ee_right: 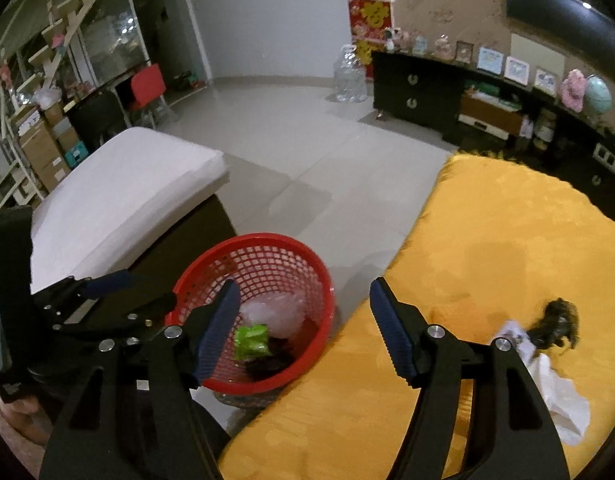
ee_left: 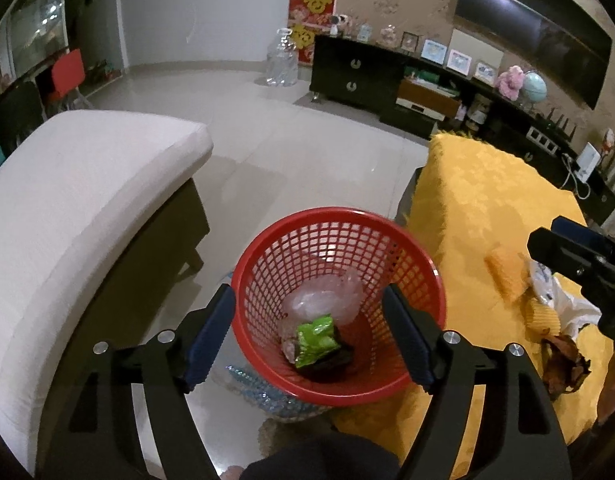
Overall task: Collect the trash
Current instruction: 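Move both tools back over the table toward the remaining trash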
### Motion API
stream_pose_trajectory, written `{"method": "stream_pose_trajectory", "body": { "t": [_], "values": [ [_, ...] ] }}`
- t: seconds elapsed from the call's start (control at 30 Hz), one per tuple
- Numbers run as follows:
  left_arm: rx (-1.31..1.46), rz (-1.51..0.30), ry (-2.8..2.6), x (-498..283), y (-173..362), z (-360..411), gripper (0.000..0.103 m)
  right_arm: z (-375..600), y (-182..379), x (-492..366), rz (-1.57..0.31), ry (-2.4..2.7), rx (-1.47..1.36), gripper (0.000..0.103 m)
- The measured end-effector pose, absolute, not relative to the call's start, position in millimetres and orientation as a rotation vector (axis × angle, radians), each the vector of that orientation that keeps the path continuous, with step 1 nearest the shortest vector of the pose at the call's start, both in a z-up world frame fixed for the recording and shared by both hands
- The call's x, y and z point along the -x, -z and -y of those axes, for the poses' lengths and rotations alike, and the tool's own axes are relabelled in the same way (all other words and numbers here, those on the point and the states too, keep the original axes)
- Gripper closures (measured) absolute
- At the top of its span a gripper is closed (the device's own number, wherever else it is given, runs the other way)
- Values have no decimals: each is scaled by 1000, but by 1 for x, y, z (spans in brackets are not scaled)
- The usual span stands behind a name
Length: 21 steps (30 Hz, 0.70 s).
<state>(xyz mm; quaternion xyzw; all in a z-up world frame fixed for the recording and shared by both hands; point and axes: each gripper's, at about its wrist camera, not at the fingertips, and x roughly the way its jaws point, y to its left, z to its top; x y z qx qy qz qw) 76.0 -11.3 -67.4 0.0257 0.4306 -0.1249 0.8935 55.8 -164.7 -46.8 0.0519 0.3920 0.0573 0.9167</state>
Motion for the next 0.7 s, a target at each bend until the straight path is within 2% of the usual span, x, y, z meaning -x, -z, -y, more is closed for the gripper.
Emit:
{"method": "stream_pose_trajectory", "body": {
  "t": [0.7],
  "values": [
    [-154,-891,423,-44,68,82,30,290,52,51,-753,239,-177,33]
  ]
}}
